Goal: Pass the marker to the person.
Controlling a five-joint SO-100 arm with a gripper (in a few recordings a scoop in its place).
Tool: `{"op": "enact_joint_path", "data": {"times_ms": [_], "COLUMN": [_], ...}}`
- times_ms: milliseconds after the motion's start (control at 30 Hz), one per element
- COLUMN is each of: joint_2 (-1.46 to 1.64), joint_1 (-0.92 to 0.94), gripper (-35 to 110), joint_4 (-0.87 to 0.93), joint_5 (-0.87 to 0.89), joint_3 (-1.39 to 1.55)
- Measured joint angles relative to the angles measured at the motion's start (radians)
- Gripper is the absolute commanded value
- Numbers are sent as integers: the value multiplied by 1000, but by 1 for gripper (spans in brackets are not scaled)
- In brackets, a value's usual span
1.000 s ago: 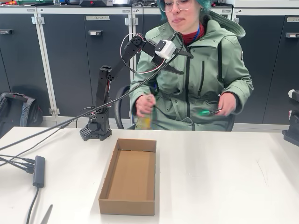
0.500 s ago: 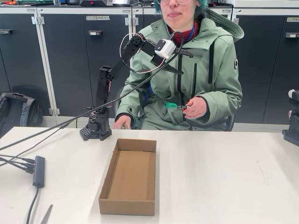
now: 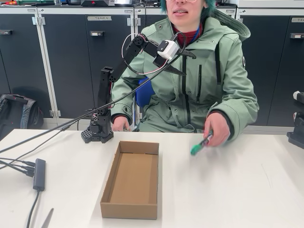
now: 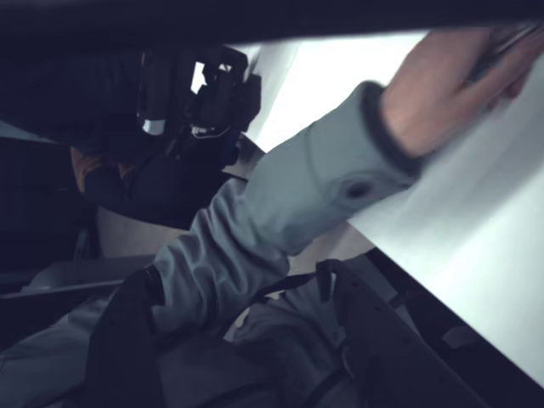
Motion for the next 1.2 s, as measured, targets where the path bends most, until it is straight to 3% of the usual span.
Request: {"op": "enact_joint_path", "data": {"times_ms": [1200], "joint_2": [21], "joint_1": [3], "gripper": [41], "joint_4": [-17], "joint_5": [-15], "joint_3": [49]}}
